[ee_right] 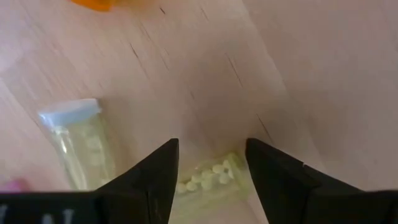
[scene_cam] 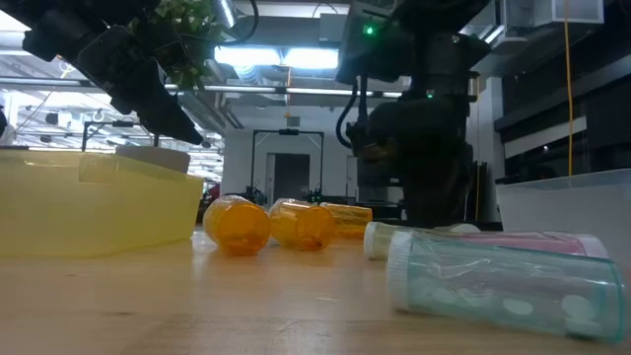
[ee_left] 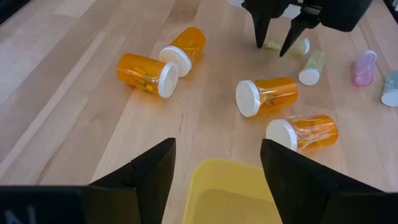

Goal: Pick and place medicine bottles into bin by pill shape (circle, oval)
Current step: Put the yellow pill bottle into the transparent bin

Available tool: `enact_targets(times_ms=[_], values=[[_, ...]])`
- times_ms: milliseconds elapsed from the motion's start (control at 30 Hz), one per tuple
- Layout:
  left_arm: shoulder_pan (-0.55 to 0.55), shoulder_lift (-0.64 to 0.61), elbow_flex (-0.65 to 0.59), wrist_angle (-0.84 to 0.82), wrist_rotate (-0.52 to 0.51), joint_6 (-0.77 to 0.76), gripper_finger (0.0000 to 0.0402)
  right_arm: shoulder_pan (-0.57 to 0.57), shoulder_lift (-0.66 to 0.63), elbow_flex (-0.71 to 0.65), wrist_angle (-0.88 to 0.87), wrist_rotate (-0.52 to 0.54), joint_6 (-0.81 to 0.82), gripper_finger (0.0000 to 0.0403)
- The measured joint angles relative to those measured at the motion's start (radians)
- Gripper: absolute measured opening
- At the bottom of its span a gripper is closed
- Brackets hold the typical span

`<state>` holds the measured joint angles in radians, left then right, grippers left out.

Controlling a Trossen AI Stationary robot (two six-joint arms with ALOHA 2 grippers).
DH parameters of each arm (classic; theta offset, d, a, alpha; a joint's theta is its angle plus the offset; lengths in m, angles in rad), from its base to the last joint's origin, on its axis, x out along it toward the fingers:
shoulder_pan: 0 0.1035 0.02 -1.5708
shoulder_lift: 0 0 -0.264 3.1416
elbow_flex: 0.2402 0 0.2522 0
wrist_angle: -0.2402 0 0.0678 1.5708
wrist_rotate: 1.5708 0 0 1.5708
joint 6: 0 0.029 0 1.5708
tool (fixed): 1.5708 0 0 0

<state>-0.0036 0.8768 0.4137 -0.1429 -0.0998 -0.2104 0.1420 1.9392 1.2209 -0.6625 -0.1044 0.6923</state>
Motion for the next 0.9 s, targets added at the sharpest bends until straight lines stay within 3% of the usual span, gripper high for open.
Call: enact_targets(times_ms=[267,533,700,900], values=[[0.0,0.0,0.0,0.0,0.0,0.0,0.0229,-0.022,-0.003,0.009,-0.021,0.001,-0.043,0.0193],[0.0,0.0,0.0,0.0,0.0,0.001,0.0229,-0.054,-0.002,0.125,-0.142,0.105,-0.089,0.0193],[0.0,0.0,0.0,0.0,0.0,0.001,0.0229,-0.012,-0.002,0.202,-0.335,0.112,0.029,0.0193],[0.0,0.0,0.0,0.0,0.0,0.001,0.0229,0.046,-0.002,0.211,-0.315,0.178,0.201,0.0193]])
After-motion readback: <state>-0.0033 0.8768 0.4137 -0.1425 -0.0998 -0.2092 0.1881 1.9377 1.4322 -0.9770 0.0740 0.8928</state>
